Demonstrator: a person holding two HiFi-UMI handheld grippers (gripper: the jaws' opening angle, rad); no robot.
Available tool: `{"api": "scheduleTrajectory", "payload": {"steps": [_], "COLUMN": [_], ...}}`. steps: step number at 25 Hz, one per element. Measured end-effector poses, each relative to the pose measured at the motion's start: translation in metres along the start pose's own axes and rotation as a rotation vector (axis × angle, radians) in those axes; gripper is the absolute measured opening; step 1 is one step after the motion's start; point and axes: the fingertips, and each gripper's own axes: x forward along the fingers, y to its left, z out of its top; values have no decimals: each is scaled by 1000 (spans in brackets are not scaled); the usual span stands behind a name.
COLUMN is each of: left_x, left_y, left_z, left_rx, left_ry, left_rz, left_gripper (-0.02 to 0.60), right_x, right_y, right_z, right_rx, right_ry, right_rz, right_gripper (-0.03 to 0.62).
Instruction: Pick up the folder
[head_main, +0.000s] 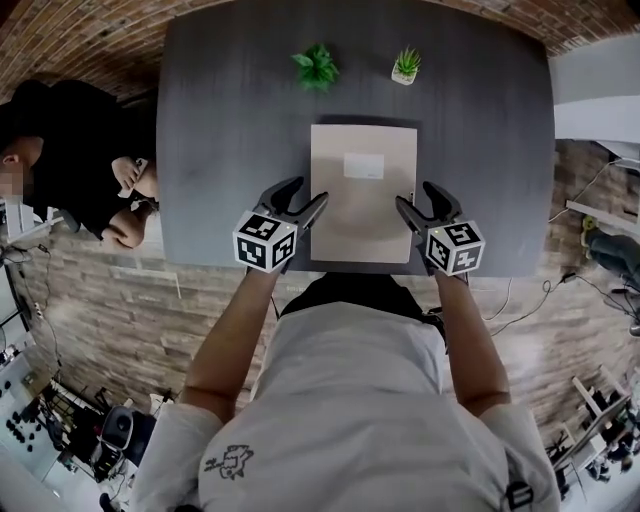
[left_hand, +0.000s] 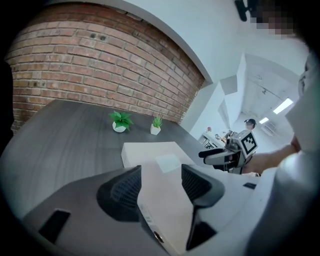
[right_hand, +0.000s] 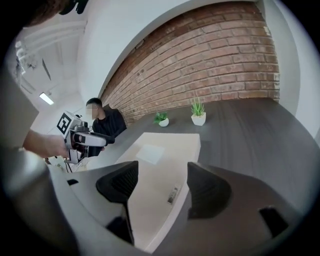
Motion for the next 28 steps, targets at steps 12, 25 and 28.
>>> {"api": "scheduleTrajectory", "payload": {"steps": [12,25,28], "left_x": [39,55,56], "left_y": [27,35,35], "left_z": [-49,-64,-65], "left_rx": [-139,-224,-236], "left_ry": [144,201,201], "left_rz": [34,-1,-8], "left_gripper": [276,268,256], "right_x": [32,44,45], "right_y": [-13,-19,-19], "right_z": [-44,-51,-51], "right_rx": [114,148,150], "right_ry": [133,169,171], "right_rz": [77,88,85], "right_gripper": [324,322,314]}}
